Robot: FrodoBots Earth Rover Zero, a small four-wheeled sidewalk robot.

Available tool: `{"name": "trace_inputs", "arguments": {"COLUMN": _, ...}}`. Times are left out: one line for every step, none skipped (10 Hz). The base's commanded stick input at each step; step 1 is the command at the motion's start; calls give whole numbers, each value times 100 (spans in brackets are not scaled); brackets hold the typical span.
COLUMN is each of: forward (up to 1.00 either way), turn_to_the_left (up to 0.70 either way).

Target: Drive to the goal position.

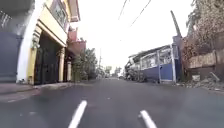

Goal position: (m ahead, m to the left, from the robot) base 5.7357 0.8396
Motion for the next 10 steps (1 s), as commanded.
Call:
{"name": "trace_inputs", "arguments": {"forward": 100, "turn_to_the_left": 0}}
{"name": "trace_inputs", "arguments": {"forward": 100, "turn_to_the_left": 0}}
{"name": "trace_inputs", "arguments": {"forward": 100, "turn_to_the_left": 0}}
{"name": "trace_inputs", "arguments": {"forward": 100, "turn_to_the_left": 0}}
{"name": "trace_inputs", "arguments": {"forward": 100, "turn_to_the_left": 0}}
{"name": "trace_inputs", "arguments": {"forward": 100, "turn_to_the_left": 0}}
{"name": "trace_inputs", "arguments": {"forward": 100, "turn_to_the_left": 0}}
{"name": "trace_inputs", "arguments": {"forward": 100, "turn_to_the_left": 0}}
{"name": "trace_inputs", "arguments": {"forward": 100, "turn_to_the_left": -20}}
{"name": "trace_inputs", "arguments": {"forward": 100, "turn_to_the_left": -40}}
